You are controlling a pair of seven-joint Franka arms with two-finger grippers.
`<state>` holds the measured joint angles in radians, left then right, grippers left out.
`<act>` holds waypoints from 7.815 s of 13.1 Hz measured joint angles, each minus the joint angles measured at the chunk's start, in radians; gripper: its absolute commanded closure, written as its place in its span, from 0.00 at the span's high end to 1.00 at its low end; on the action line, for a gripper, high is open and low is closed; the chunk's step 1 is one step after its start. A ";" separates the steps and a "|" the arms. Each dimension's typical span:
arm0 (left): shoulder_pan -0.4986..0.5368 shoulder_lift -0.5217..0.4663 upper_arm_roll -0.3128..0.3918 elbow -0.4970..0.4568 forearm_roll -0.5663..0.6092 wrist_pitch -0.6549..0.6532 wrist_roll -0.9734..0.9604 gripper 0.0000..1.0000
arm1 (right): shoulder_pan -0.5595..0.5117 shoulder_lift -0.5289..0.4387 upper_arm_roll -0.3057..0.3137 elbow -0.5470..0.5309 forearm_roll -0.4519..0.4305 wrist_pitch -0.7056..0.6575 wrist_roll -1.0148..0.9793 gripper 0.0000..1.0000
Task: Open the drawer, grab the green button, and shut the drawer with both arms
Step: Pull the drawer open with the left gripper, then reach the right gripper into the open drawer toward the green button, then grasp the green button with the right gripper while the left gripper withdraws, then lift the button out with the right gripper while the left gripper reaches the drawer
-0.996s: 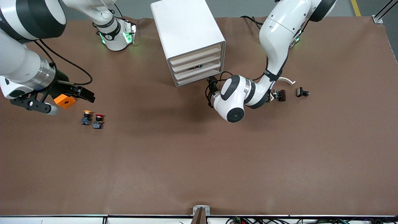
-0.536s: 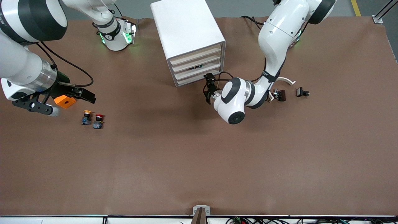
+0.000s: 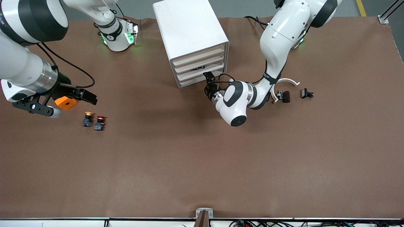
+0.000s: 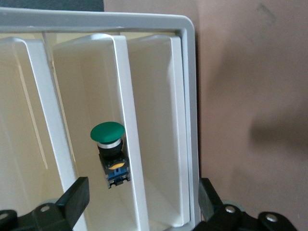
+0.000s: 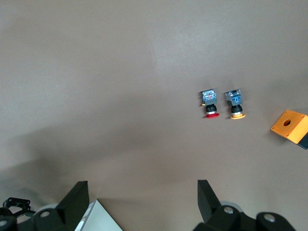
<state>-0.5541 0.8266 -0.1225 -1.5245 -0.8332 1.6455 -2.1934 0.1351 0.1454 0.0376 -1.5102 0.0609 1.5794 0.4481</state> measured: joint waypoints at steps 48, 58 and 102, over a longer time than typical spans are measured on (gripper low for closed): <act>0.005 0.060 0.117 0.209 0.005 0.047 -0.019 1.00 | 0.626 0.273 0.005 -0.121 0.040 0.445 1.324 1.00; 0.026 -0.200 0.253 0.236 0.103 0.044 0.059 1.00 | 0.674 0.286 0.004 -0.217 0.049 0.555 1.448 1.00; -0.116 -0.146 0.075 -0.144 0.590 0.602 1.536 1.00 | 0.084 0.283 -0.033 -0.161 -0.069 0.267 -0.291 0.02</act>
<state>-0.6699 0.6802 -0.0480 -1.6687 -0.2430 2.2472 -0.6577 0.2189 0.4285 0.0044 -1.6708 -0.0077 1.8468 0.1567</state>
